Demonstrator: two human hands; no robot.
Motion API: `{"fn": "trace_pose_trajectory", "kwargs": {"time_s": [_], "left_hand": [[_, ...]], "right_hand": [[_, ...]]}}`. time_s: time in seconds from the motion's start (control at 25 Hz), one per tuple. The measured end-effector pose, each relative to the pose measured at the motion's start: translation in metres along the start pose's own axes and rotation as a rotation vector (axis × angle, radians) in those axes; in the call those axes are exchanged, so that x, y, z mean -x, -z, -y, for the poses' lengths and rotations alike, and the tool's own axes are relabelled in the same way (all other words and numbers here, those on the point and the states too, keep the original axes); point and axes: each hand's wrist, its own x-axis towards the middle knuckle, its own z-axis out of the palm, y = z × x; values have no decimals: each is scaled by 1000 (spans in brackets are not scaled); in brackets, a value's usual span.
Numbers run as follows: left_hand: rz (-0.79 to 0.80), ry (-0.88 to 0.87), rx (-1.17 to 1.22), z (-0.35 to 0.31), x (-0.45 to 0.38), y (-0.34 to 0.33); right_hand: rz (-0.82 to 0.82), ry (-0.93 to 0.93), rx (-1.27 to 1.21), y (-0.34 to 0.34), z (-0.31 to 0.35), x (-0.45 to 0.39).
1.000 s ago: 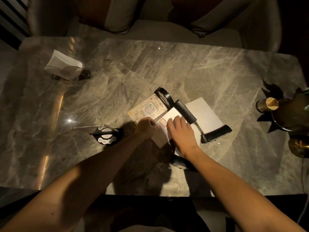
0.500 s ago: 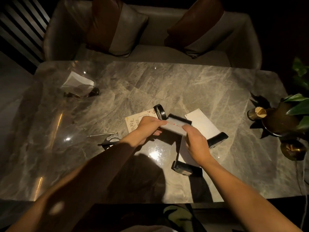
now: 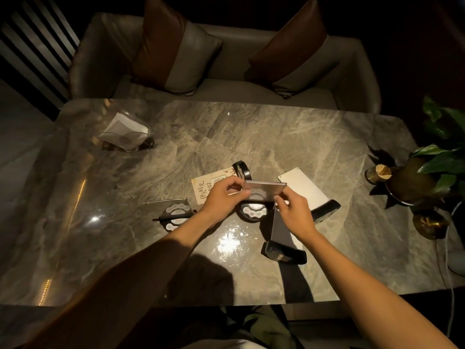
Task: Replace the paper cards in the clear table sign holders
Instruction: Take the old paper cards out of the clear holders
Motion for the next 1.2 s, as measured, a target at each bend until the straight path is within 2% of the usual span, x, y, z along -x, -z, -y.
{"fn": "trace_pose_trajectory", "kwargs": {"time_s": [0.16,0.36,0.64,0.84,1.0,1.12,1.2], "left_hand": [[-86,25,-9,9,12,8],[-151,89,17,34,28,18],[-137,142,41,40,36,17],[-33,23,6,1,28,19],[11,-127,-82,-65,2,-12],[97,-115,-140,-98,-27,-61],[107,-49,-124,-104,-47,-98]], "right_hand": [[112,-71,-80,-23,10,11],[154,-112,-48,-45,23,17],[178,-171,-30,-49,20,19],[265,-148,-57,-24,20,16],[119,-198,-41,23,-3,-1],[31,-236,-78,67,-22,-19],[46,-255,-59,88,-43,-31]]}}
